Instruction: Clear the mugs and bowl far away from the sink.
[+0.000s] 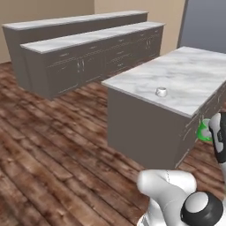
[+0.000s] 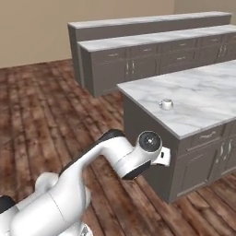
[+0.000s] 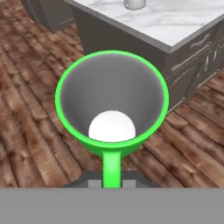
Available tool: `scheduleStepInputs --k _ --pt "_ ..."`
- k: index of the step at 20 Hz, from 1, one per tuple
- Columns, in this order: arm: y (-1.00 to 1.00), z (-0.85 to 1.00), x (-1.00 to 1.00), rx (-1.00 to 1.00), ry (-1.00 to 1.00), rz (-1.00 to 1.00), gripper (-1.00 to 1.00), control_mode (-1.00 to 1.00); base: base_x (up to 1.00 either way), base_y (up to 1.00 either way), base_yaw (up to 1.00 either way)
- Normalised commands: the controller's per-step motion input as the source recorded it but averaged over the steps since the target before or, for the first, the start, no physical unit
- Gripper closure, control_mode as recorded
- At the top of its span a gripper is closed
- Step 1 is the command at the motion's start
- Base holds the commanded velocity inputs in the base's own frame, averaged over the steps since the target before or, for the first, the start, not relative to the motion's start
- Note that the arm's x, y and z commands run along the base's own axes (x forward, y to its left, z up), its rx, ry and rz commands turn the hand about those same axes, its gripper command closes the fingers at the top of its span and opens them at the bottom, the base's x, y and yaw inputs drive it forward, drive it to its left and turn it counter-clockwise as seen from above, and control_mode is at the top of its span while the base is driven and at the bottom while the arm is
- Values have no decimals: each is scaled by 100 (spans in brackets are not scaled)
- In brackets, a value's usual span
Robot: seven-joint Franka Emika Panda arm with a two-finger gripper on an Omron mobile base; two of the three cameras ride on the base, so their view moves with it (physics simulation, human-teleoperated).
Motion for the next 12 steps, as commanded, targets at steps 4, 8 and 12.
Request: scheduleStepInputs --k 4,8,12 --pt "0 0 0 0 0 0 100 100 59 3 -22" --pt "0 0 0 0 0 0 100 100 30 33 -36" --pt "0 0 0 0 0 0 100 100 -1 83 -50"
